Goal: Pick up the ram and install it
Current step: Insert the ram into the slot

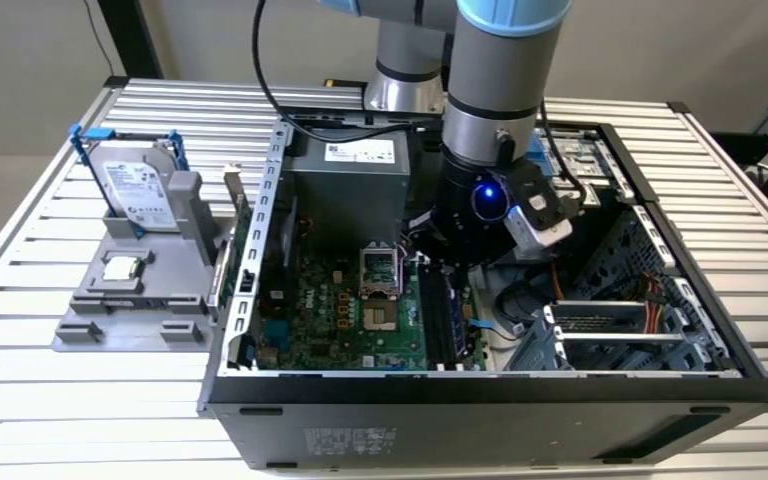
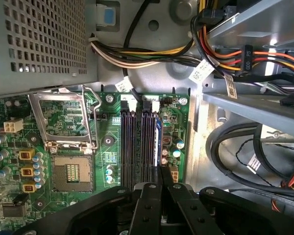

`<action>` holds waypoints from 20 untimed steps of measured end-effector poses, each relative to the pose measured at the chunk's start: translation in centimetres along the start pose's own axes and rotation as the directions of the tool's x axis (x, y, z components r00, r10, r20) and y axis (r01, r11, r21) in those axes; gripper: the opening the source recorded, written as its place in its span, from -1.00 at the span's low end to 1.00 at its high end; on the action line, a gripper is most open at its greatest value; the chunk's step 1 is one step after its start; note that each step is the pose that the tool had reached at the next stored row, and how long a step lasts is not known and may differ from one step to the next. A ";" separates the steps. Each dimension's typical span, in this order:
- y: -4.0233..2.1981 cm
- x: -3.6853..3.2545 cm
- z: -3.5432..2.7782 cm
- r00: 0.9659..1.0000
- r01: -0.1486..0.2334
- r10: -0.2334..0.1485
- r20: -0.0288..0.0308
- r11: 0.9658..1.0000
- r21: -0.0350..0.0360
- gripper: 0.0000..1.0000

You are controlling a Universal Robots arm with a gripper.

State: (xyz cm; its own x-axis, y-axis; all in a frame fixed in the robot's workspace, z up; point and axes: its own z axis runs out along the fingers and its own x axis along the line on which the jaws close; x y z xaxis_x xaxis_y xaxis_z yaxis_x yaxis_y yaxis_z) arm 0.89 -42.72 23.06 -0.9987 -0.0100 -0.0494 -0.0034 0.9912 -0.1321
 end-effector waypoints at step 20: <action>0.03 0.00 0.10 1.000 0.002 -0.003 0.004 0.998 0.061 -1.00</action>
State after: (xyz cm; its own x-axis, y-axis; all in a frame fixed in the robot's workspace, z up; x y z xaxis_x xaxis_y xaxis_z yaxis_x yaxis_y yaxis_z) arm 0.89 -42.71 22.96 -0.9985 -0.0131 -0.0528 -0.0027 0.9814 -0.1922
